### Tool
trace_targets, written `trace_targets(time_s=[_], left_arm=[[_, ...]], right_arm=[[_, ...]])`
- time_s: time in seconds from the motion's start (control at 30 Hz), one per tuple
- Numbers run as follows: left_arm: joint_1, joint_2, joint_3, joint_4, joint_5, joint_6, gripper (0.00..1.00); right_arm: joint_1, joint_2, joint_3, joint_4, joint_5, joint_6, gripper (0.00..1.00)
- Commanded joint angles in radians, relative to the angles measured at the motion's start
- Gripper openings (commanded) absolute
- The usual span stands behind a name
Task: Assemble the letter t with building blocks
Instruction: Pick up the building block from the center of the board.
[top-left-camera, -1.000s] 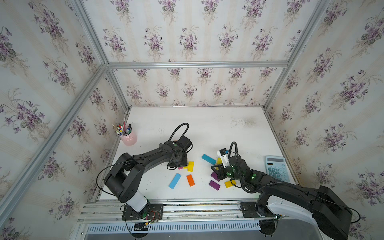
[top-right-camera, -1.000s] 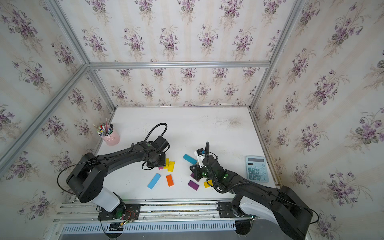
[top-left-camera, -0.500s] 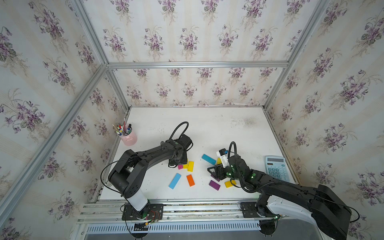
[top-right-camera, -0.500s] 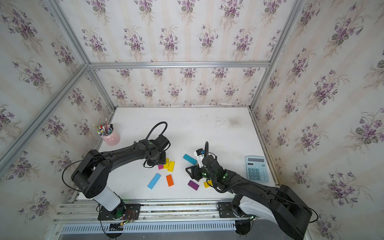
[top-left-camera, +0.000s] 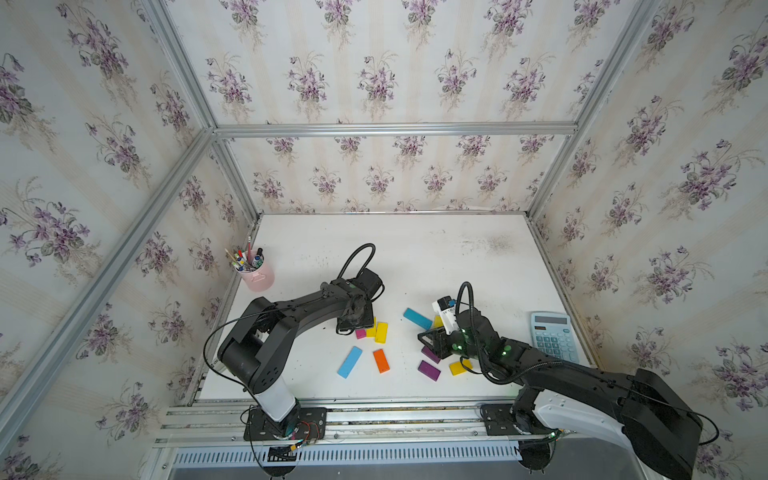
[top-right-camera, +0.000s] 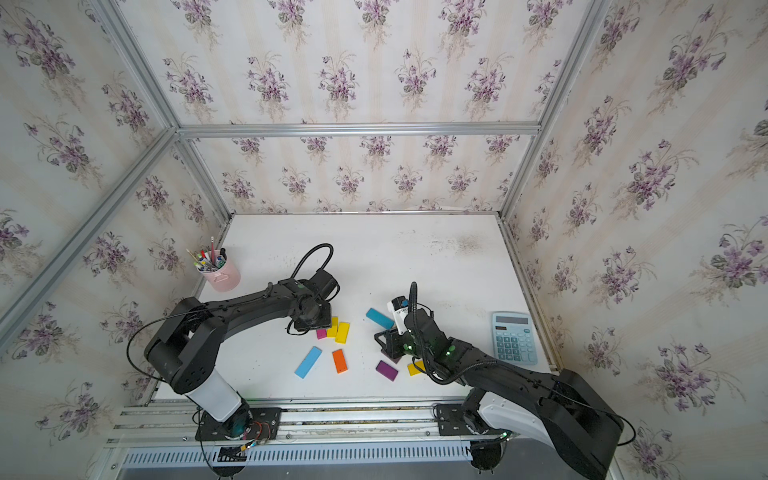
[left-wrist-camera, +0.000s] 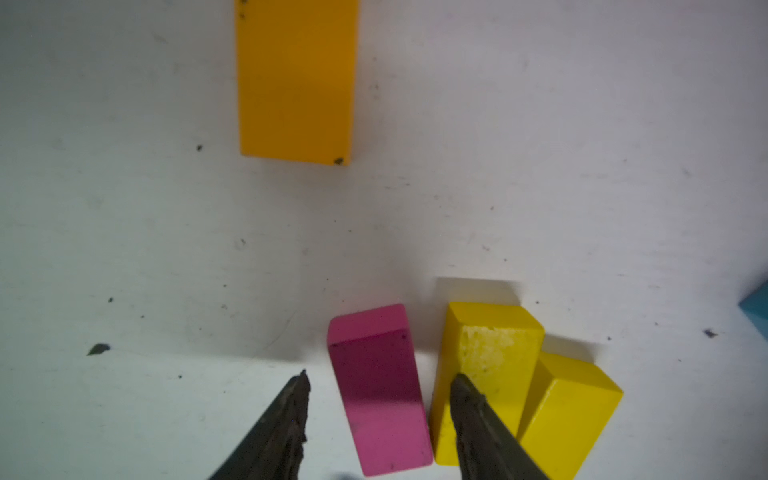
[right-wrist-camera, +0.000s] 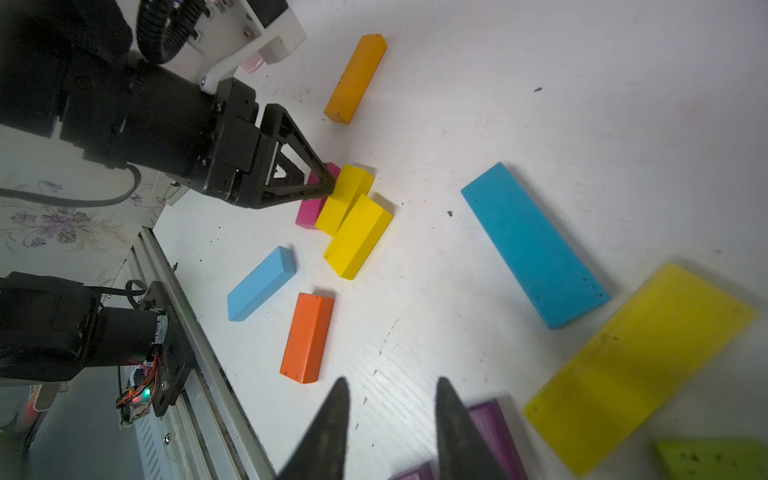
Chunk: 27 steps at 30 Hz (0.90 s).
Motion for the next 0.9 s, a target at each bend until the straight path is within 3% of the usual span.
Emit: trace_targets(time_s=[0.0, 0.13, 0.23, 0.63, 0.77, 0.87], left_arm=[[0.007, 0.000, -0.011, -0.002, -0.014, 0.001, 0.57], [0.016, -0.004, -0.014, 0.001, -0.019, 0.005, 0.56], [0.017, 0.003, -0.014, 0.000, -0.018, 0.005, 0.56], [0.018, 0.003, -0.042, 0.016, 0.012, 0.005, 0.56], [0.018, 0.004, -0.053, 0.020, 0.016, 0.014, 0.45], [0.018, 0.011, -0.058, 0.026, 0.019, 0.028, 0.42]], right_arm=[[0.000, 0.007, 0.010, 0.012, 0.000, -0.010, 0.18], [0.000, 0.016, 0.015, 0.012, -0.002, -0.009, 0.11], [0.000, 0.026, 0.018, 0.015, -0.006, -0.009, 0.00], [-0.001, 0.068, 0.047, 0.018, -0.017, -0.014, 0.00], [-0.001, 0.082, 0.047, 0.033, -0.028, -0.010, 0.00], [-0.001, 0.089, 0.048, 0.035, -0.034, -0.007, 0.00]])
